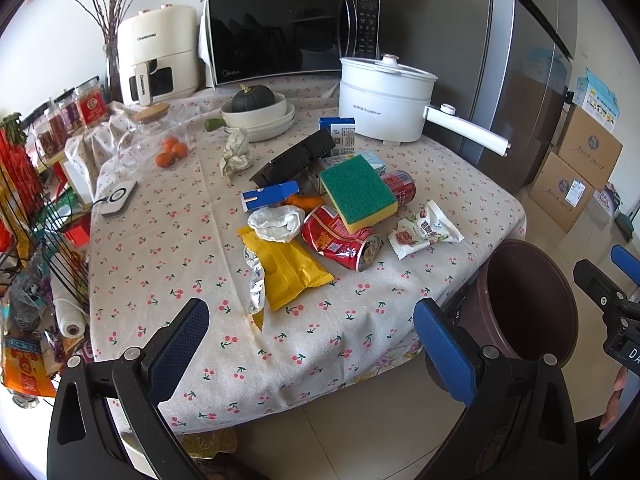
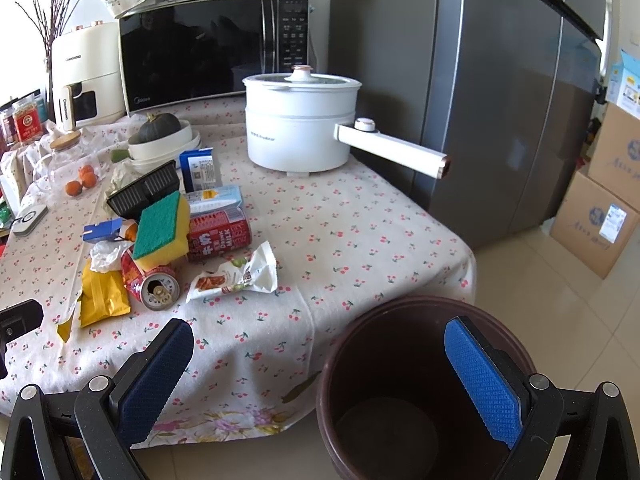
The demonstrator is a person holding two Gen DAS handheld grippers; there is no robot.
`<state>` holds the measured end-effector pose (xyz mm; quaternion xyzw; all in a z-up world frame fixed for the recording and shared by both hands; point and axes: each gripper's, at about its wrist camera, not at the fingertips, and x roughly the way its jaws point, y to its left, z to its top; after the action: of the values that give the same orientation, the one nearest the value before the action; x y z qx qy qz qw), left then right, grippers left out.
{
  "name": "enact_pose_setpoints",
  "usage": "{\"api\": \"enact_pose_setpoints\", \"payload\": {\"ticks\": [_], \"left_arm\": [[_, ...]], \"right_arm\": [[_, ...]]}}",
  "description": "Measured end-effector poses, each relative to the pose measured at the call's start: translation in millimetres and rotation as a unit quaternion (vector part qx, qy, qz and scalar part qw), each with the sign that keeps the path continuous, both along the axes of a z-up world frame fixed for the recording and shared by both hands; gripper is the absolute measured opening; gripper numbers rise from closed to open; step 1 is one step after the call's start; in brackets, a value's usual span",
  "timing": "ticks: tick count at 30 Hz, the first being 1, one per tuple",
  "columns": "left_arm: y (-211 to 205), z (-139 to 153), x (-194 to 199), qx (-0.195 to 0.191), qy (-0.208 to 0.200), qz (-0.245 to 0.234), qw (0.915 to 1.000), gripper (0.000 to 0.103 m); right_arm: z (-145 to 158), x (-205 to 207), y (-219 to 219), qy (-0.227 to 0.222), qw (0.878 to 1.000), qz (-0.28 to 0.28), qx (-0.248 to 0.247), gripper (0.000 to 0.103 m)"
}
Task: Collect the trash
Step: 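Move both tools toward the cluttered items on the table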
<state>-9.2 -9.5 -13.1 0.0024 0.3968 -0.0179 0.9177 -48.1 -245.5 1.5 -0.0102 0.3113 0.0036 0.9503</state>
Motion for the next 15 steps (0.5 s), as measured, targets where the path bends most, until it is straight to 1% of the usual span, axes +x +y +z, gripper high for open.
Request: {"api": "enact_pose_setpoints", "payload": {"ticks": [3, 6, 11, 12, 13, 15], "left_arm": [[0, 0, 0, 0.000, 0.001, -0.001, 1.0000, 0.103], [2, 2, 0, 0.000, 0.000, 0.000, 1.0000, 0.103], [6, 7, 3, -0.002, -0.003, 0.005, 1.0000, 0.103], [7, 7, 4, -0.002, -0.004, 0.005, 1.0000, 0.103], [7, 8, 5, -0.002, -0.003, 0.004, 1.0000, 0.103], [8, 9, 6, -0.006, -0.001, -0.001, 1.0000, 0.103]], "right_arm": [[2, 0, 0, -0.004, 1.000, 0.002, -0.001, 0.103], [6, -3, 0, -0.019, 1.000, 0.001, -0.001, 0.103], [12, 2, 4, 0.017, 1.000, 0.004, -0.014, 0.103], [16, 3, 4, 0.015, 1.000, 0.004, -0.016, 0.103], [18, 5, 5, 0.031, 0.999, 0.005, -0.012, 0.103], [25, 7, 5, 0.029, 0.999, 0.014, -0.002, 0.103]]}}
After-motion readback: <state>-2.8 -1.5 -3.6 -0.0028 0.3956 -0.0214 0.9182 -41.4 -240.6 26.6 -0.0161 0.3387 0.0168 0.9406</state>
